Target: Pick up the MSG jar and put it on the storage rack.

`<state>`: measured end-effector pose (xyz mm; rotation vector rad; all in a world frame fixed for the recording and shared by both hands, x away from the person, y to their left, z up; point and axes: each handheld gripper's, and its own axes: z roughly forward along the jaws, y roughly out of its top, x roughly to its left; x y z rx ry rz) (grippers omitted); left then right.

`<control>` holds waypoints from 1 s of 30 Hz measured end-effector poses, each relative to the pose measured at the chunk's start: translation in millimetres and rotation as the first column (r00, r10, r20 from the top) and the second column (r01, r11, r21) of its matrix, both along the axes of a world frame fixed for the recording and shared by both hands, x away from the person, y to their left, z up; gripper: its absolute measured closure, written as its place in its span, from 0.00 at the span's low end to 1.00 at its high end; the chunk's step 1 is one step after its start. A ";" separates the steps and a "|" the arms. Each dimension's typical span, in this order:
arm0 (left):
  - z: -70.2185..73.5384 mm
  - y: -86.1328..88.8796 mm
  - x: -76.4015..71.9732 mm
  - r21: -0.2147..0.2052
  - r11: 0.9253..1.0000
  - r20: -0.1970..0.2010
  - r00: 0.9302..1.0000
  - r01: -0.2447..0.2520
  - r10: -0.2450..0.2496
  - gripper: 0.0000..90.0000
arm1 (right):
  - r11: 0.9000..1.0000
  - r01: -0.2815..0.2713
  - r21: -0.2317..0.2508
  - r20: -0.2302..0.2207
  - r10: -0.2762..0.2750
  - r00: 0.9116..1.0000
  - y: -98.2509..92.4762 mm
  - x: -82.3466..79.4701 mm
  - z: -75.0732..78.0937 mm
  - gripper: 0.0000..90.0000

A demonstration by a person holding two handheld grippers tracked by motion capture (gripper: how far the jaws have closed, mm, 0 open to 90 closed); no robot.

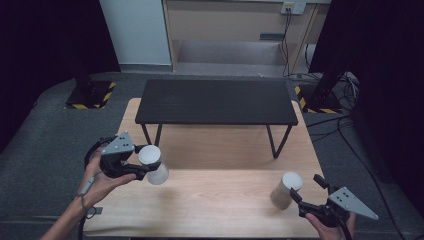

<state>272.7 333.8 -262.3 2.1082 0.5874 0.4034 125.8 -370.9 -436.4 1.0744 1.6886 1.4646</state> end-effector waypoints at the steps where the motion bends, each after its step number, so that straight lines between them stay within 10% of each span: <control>1: 4.2 -0.9 0.4 -0.001 1.000 0.000 1.000 0.011 -0.011 0.36 | 1.000 0.000 -0.001 0.001 0.000 1.000 0.1 -0.1 0.1 0.07; 13: 43.9 -16.5 10.1 0.022 0.988 -0.013 0.988 0.153 -0.153 0.36 | 1.000 -0.002 0.002 0.002 0.002 1.000 0.3 0.1 -0.2 0.07; 30: 80.1 -35.9 22.1 0.024 0.987 -0.015 0.987 0.158 -0.157 0.36 | 1.000 -0.004 0.011 -0.005 0.004 1.000 -0.9 1.3 -1.6 0.07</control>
